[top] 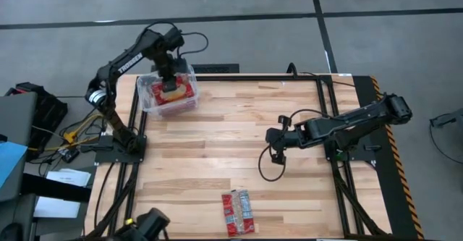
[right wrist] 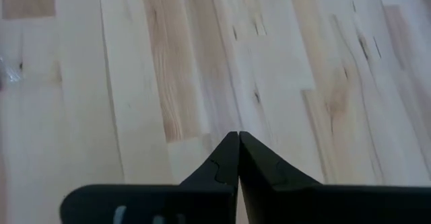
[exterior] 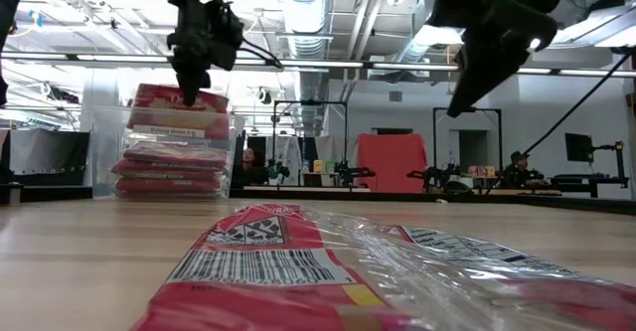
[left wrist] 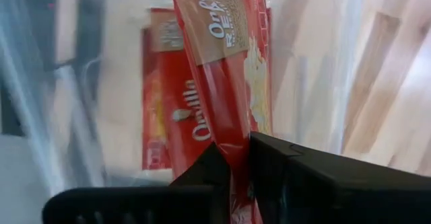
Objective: Sort popcorn bags into baskets
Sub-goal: Put the red popcorn bag into the transparent bin
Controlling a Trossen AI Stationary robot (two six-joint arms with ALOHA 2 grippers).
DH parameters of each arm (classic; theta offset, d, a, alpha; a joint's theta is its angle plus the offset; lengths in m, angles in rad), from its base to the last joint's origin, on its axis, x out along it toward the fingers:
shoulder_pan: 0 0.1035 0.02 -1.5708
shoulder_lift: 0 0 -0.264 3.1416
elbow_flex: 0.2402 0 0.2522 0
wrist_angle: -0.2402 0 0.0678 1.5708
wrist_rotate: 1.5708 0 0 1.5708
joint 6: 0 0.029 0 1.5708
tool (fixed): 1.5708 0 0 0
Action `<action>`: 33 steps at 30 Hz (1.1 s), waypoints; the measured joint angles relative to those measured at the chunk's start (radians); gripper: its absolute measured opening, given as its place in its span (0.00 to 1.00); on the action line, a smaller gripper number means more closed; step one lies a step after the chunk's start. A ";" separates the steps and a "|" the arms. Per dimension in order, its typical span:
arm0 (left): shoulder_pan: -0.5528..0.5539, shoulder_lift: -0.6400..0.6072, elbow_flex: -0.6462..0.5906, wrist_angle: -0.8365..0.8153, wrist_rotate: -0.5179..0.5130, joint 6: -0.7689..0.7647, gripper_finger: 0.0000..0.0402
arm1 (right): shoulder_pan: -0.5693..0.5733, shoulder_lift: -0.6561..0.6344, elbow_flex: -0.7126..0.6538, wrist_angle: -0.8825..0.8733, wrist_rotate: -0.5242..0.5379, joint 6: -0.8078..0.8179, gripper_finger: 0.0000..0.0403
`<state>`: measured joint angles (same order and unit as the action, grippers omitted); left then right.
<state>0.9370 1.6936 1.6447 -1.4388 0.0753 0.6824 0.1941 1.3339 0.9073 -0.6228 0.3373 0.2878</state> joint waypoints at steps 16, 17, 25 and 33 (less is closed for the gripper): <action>-0.043 0.061 0.000 0.017 -0.021 0.024 0.27 | 0.000 -0.001 0.000 0.006 0.000 0.007 0.10; -0.044 0.061 0.000 0.021 -0.038 0.024 0.30 | 0.000 -0.001 0.000 0.006 0.000 0.011 0.10; -0.048 0.061 0.000 0.026 -0.276 -0.064 0.53 | 0.000 -0.001 0.000 0.009 0.001 0.027 0.08; -0.054 0.055 0.062 -0.036 0.066 -0.252 0.43 | 0.001 -0.001 0.000 0.041 -0.008 0.029 0.05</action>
<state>0.8827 1.7491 1.7066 -1.4748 0.1414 0.4307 0.1947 1.3331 0.9070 -0.5817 0.3298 0.3168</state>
